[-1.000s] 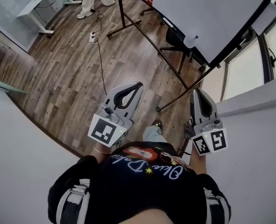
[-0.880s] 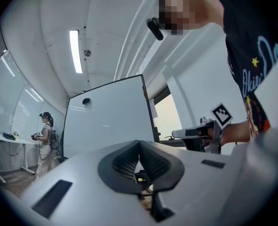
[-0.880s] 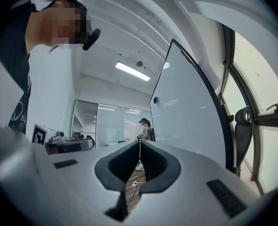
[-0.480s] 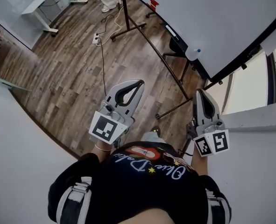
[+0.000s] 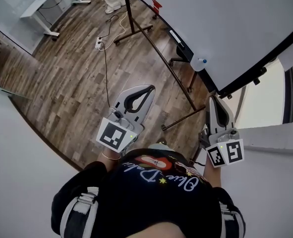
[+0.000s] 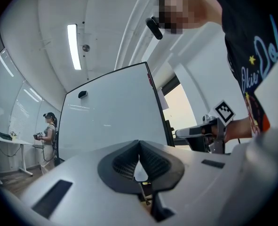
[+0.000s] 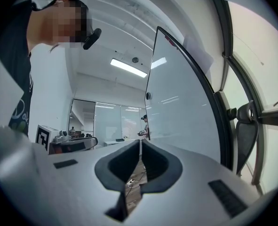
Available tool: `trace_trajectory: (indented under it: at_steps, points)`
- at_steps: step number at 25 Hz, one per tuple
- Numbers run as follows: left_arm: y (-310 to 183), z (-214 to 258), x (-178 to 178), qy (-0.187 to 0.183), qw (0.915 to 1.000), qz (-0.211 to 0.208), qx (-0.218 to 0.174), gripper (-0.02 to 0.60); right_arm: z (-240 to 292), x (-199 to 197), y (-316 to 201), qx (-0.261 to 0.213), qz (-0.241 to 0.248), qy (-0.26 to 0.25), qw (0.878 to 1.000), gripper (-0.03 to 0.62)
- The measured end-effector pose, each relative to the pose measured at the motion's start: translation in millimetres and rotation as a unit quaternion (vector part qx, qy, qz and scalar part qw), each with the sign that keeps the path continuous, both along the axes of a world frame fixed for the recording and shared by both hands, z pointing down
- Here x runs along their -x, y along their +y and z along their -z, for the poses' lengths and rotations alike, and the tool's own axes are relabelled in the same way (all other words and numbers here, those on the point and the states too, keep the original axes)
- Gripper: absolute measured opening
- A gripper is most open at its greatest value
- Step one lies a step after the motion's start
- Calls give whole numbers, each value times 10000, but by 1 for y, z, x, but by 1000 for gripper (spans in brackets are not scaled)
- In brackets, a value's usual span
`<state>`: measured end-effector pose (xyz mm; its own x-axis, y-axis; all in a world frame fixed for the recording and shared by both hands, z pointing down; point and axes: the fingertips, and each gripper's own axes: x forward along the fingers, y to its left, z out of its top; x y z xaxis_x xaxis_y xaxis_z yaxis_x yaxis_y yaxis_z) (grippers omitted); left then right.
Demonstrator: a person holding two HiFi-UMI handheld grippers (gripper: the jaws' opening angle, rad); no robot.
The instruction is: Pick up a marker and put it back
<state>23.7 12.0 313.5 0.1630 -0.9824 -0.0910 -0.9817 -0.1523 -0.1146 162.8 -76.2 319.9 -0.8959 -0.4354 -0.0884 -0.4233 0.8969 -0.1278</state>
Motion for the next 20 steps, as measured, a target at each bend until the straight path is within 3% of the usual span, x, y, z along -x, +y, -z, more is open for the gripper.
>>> trace_trajectory:
  at_steps: [10,20]
  points:
    - [-37,-5,-5,-147,9997,-175,110,3,-11,-2,-27,109,-80,-7,9999,2]
    - [-94,3,-8,-214,9949,-986,74,3,2,-7,-61,20,-809,-56,9967,2]
